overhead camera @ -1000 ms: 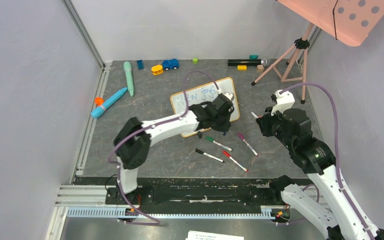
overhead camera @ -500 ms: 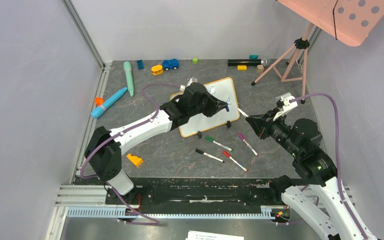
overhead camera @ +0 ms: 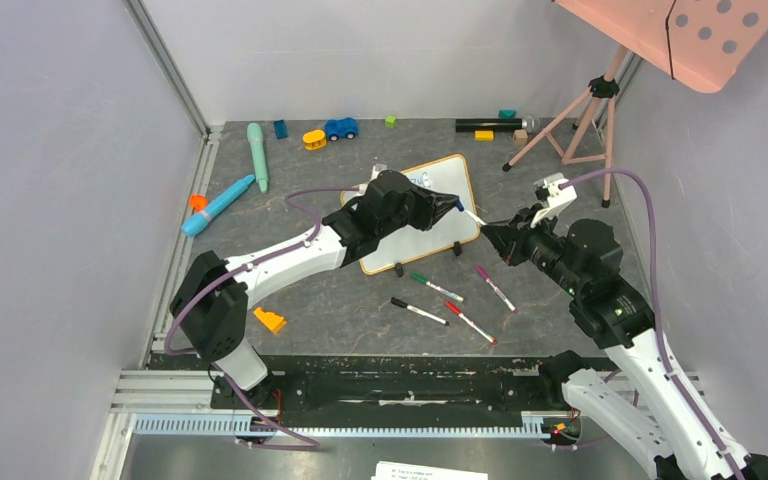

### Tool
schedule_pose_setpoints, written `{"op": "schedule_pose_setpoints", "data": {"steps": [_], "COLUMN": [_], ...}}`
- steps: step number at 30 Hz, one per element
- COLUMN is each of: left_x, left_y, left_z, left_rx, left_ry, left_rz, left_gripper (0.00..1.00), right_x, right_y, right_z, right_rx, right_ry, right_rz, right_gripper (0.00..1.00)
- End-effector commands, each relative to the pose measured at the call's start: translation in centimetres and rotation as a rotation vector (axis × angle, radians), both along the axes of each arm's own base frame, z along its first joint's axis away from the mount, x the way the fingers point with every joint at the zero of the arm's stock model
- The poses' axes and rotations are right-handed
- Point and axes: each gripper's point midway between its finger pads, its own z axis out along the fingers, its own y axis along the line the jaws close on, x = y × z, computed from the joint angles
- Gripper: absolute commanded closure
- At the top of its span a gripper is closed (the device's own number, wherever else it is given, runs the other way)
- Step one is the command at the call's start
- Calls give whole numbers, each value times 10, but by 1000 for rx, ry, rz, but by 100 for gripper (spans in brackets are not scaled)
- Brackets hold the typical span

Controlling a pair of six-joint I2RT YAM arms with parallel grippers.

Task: Write a sentence on the whiteboard
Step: Insert the whiteboard marker without the cap into the pen cap.

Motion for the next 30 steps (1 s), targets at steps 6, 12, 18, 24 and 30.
{"op": "schedule_pose_setpoints", "data": {"steps": [6,12,18,24,30], "left_x": [1,0,-3,-5,-9], "left_y": [4,6,4,3,2], "left_z": [28,30,30,33,37], "left_rx": [-105,-113,-131,-147,-165], "left_ry": [-12,-9,0,2,4], "left_rz": [41,44,28,19,3], "left_gripper": [98,98,98,98,98], "right_x": [7,10,15,18,20], "right_y": [1,-1,-2,-2,-2], "right_z": [1,-3,-3,-2,-4], "right_rx": [18,8,-9,-15,-16], "right_ry": [-27,-22,-29,-35,-37], "right_rz": [-14,-29,-41,-48,-53], "right_gripper": [100,100,100,100,100]}}
